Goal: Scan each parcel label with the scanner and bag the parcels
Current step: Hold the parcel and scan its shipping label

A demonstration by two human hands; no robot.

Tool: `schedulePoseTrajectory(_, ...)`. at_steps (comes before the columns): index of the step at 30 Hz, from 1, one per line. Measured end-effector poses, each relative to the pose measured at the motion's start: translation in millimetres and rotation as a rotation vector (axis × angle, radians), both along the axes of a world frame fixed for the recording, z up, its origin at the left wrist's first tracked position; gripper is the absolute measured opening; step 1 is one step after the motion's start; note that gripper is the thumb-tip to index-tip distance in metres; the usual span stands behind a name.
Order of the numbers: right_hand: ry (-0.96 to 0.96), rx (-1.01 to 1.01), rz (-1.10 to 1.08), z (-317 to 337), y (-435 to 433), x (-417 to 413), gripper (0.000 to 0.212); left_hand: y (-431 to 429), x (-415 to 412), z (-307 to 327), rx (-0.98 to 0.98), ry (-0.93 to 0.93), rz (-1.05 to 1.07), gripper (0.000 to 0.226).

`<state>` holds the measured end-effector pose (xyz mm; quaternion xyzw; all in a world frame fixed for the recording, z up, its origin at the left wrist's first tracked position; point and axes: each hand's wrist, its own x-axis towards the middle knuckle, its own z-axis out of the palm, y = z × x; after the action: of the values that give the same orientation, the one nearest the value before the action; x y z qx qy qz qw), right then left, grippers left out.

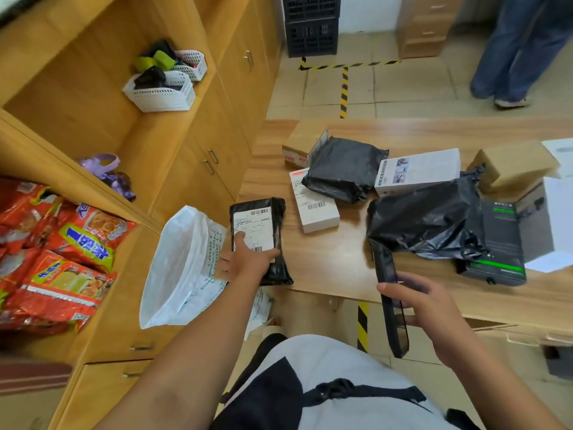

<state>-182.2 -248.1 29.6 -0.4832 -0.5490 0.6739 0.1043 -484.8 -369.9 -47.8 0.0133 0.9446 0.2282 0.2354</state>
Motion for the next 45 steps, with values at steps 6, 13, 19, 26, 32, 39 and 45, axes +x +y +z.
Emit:
schedulePoseTrajectory(6, -0.053, -0.013, -0.054, -5, -3, 10, 0.050, 19, 22, -9, 0.145, -0.076, -0.204, 0.101)
schedulePoseTrajectory(13, -0.078, 0.027, -0.003, -5, 0, 0, 0.051, -6, 35, -22, 0.368, -0.235, -0.316, 0.092)
schedulePoseTrajectory(19, -0.255, 0.284, 0.387, 27, 36, -35, 0.036, -9, 33, -22, 0.396, -0.249, -0.329, 0.091)
schedulePoseTrajectory(26, -0.677, 0.773, 0.954, 58, 66, -92, 0.055, -7, 30, -24, 0.412, -0.288, -0.281, 0.093)
schedulePoseTrajectory(32, -0.785, 0.902, 1.079, 60, 55, -112, 0.052, -8, 30, -23, 0.397, -0.275, -0.299, 0.094)
schedulePoseTrajectory(39, -0.797, 0.931, 1.077, 54, 46, -108, 0.049, -8, 30, -24, 0.409, -0.282, -0.311, 0.092)
schedulePoseTrajectory(45, -0.827, 0.932, 1.029, 49, 46, -97, 0.050, -6, 29, -19, 0.379, -0.314, -0.317, 0.093)
